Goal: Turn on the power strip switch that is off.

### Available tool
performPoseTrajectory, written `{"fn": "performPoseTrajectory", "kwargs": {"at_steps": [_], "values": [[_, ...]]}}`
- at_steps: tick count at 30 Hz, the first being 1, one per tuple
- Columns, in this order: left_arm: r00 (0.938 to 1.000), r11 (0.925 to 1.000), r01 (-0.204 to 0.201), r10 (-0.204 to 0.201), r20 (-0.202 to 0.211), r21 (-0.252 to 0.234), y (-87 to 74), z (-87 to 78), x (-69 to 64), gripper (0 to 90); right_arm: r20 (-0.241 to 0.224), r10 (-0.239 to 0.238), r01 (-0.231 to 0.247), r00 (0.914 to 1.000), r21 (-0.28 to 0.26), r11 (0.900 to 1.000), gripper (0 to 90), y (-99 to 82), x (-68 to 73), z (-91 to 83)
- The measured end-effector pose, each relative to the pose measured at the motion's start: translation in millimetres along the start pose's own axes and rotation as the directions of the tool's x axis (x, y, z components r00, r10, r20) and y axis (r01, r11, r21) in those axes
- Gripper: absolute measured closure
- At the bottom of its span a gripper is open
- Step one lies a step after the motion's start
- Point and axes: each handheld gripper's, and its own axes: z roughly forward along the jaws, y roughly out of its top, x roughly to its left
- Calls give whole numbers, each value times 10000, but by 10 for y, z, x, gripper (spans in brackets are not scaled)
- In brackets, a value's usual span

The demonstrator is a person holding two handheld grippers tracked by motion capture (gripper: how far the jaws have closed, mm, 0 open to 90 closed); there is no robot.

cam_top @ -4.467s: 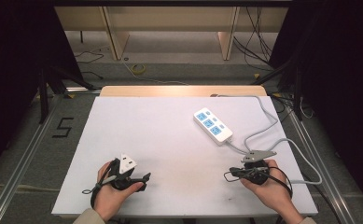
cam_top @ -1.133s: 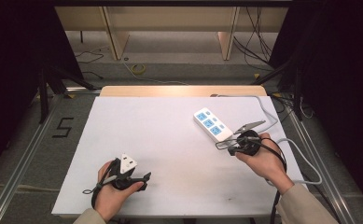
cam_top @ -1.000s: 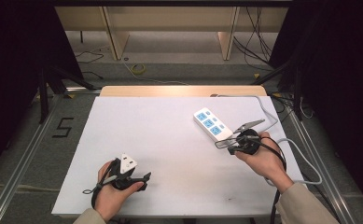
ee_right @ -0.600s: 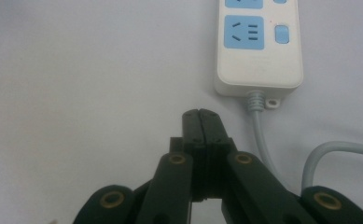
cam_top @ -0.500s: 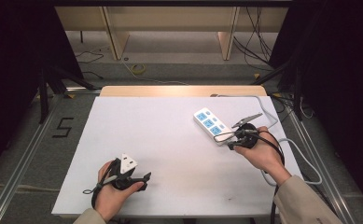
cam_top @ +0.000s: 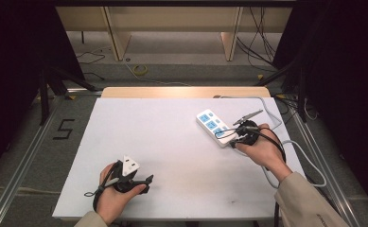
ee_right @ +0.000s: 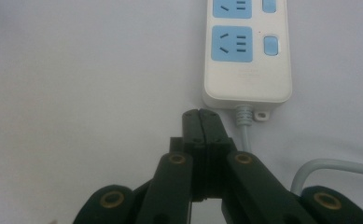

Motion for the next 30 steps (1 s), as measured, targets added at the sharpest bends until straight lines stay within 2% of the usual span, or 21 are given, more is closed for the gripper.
{"fn": "performPoseTrajectory", "kwargs": {"at_steps": [30], "values": [[10000,10000,-66,66,-2,19,1,6,-12,207,153,161,-165,9998,253,9995,900,264,-132,75]]}}
